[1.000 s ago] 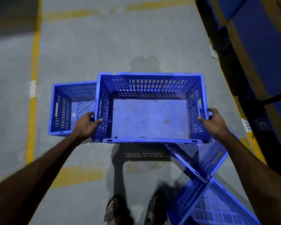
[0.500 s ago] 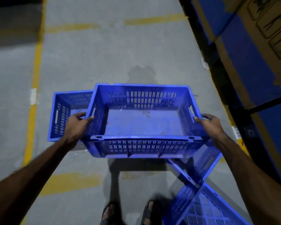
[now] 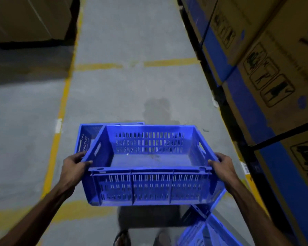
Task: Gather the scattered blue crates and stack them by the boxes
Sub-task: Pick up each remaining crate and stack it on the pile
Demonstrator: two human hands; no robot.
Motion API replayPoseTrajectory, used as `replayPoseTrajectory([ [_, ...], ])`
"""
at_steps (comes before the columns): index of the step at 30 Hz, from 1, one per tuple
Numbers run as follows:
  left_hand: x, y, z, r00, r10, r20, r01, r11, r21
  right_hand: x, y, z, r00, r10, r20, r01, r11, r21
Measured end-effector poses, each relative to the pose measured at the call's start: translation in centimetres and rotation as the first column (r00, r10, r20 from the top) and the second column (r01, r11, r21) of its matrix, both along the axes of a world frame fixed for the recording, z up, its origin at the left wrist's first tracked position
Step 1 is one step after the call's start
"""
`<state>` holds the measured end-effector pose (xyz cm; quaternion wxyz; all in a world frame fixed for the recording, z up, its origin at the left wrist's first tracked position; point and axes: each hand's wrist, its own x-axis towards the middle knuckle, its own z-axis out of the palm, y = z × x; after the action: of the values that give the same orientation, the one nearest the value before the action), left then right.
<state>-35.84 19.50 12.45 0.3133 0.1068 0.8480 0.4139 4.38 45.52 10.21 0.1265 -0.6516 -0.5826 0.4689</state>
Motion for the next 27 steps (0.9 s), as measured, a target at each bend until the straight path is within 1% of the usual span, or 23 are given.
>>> replayPoseTrajectory([
  [4,0.6,-4.0,7.4,0.999,-0.013,0.047,0.014,1.000,-0.015,2.3,-3.3,6.8,0.995,0.050,-0.085,-0.053,0.998,-0.028],
  [6,0.5,-7.0,10.8,0.991,0.019,0.130,-0.018,1.000,-0.009,4.1,-4.9,10.1,0.988,0.062,-0.143,-0.069,0.997,-0.045],
  [7,0.6,-8.5,12.3,0.978,0.053,0.203,-0.057,0.998,0.014,4.9,-5.8,11.6,0.984,0.052,-0.173,-0.066,0.995,-0.074],
  [9,1.2,-11.3,14.7,0.935,0.086,0.344,-0.108,0.993,0.045,5.7,-7.4,14.4,0.966,-0.006,-0.257,-0.044,0.981,-0.190],
  [10,2.0,-12.3,15.9,0.932,0.069,0.356,-0.090,0.995,0.042,5.8,-8.2,15.6,0.958,-0.006,-0.288,-0.070,0.964,-0.256],
  [12,3.5,-14.3,17.4,0.939,0.041,0.342,-0.046,0.999,0.008,5.9,-9.6,17.4,0.961,0.077,-0.267,-0.165,0.931,-0.325],
  [16,5.6,-19.3,18.2,0.941,0.108,0.322,-0.086,0.993,-0.082,5.0,-11.9,19.0,0.955,0.197,-0.224,-0.257,0.923,-0.285],
  [17,5.9,-20.6,18.2,0.932,0.142,0.332,-0.117,0.989,-0.095,4.5,-12.5,19.5,0.952,0.224,-0.210,-0.276,0.923,-0.267],
  [20,7.0,-23.6,18.7,0.883,0.290,0.368,-0.267,0.957,-0.113,2.5,-13.6,19.6,0.963,0.218,-0.160,-0.253,0.937,-0.242],
  [23,7.7,-25.4,19.9,0.843,0.402,0.357,-0.405,0.912,-0.068,-0.2,-13.9,19.1,0.965,0.244,-0.095,-0.257,0.950,-0.174],
  [25,7.3,-26.7,21.2,0.846,0.447,0.289,-0.459,0.888,-0.029,-2.6,-13.7,19.4,0.964,0.252,-0.088,-0.263,0.953,-0.151],
  [27,6.2,-28.5,22.5,0.846,0.480,0.230,-0.497,0.868,0.016,-5.3,-13.7,21.1,0.963,0.256,-0.082,-0.264,0.960,-0.094],
])
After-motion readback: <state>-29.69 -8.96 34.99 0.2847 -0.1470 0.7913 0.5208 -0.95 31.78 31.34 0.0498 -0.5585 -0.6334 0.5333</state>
